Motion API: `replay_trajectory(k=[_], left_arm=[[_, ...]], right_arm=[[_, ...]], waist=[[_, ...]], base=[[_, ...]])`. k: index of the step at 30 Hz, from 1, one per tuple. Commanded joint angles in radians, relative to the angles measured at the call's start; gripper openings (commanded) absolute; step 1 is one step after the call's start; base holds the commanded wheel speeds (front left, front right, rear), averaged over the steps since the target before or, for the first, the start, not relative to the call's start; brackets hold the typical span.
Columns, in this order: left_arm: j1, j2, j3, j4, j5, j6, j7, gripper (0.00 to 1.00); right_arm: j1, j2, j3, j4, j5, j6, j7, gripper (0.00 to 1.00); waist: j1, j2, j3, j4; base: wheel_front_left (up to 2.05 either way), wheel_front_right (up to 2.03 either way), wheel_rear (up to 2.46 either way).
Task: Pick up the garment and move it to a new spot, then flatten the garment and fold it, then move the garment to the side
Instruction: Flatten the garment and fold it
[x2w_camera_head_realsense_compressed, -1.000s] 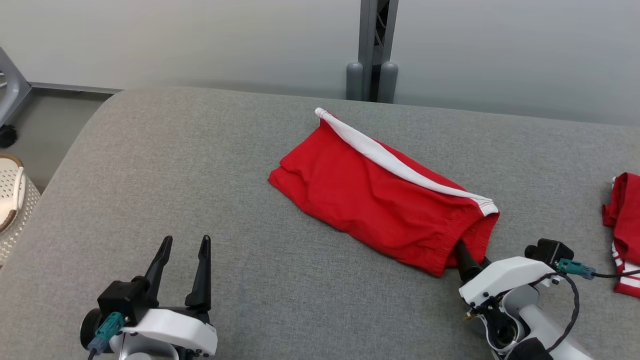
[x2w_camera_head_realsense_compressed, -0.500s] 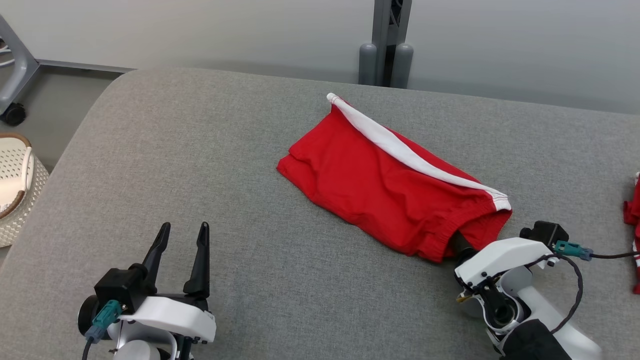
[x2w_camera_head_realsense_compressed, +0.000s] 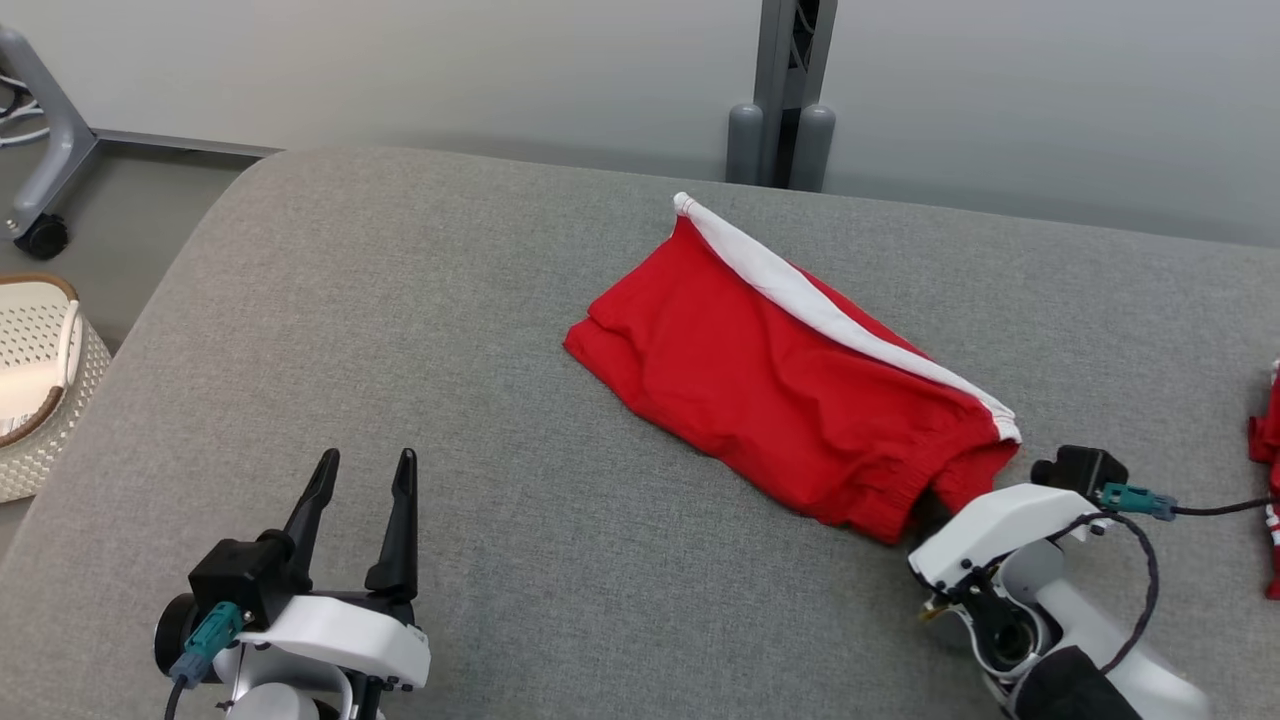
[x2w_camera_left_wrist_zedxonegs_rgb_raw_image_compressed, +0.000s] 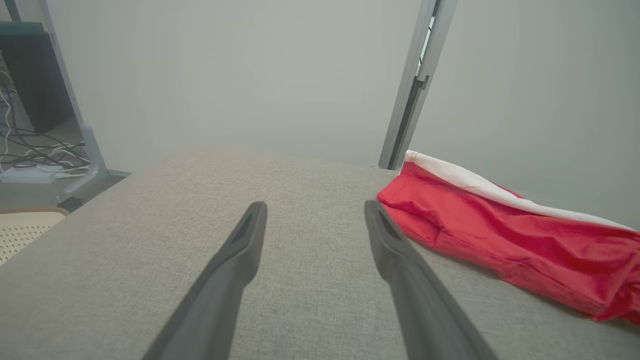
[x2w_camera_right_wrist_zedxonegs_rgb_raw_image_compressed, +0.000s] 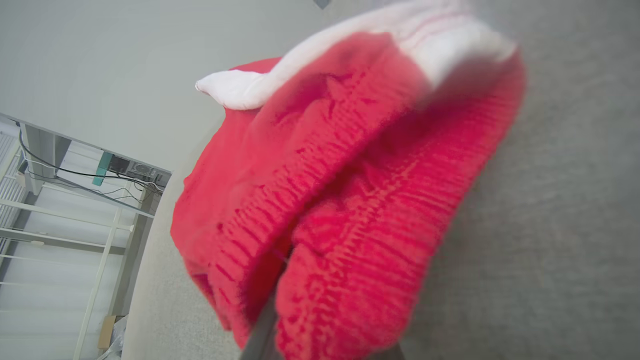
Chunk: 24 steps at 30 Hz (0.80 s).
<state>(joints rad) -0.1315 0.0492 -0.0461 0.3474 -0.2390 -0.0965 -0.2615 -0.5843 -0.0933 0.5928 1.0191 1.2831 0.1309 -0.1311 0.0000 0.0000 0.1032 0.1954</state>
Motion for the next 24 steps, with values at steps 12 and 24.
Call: replay_trajectory(k=[12, 24], left_arm=[[-0.012, 0.004, -0.013, 0.007, -0.019, 0.009, -0.003, 1.00], [-0.021, 0.004, -0.021, 0.010, -0.013, 0.007, -0.003, 1.00]], right_arm=[[-0.037, -0.182, 0.094, 0.030, -0.081, 0.000, 0.053, 0.00], [-0.125, -0.346, 0.222, 0.104, -0.199, 0.000, 0.099, 0.00]], waist=[[0.0000, 0.0000, -0.012, -0.013], [0.0000, 0.0000, 0.000, 0.002]], base=[[0.00, 0.00, 0.00], [0.00, 0.00, 0.00]])
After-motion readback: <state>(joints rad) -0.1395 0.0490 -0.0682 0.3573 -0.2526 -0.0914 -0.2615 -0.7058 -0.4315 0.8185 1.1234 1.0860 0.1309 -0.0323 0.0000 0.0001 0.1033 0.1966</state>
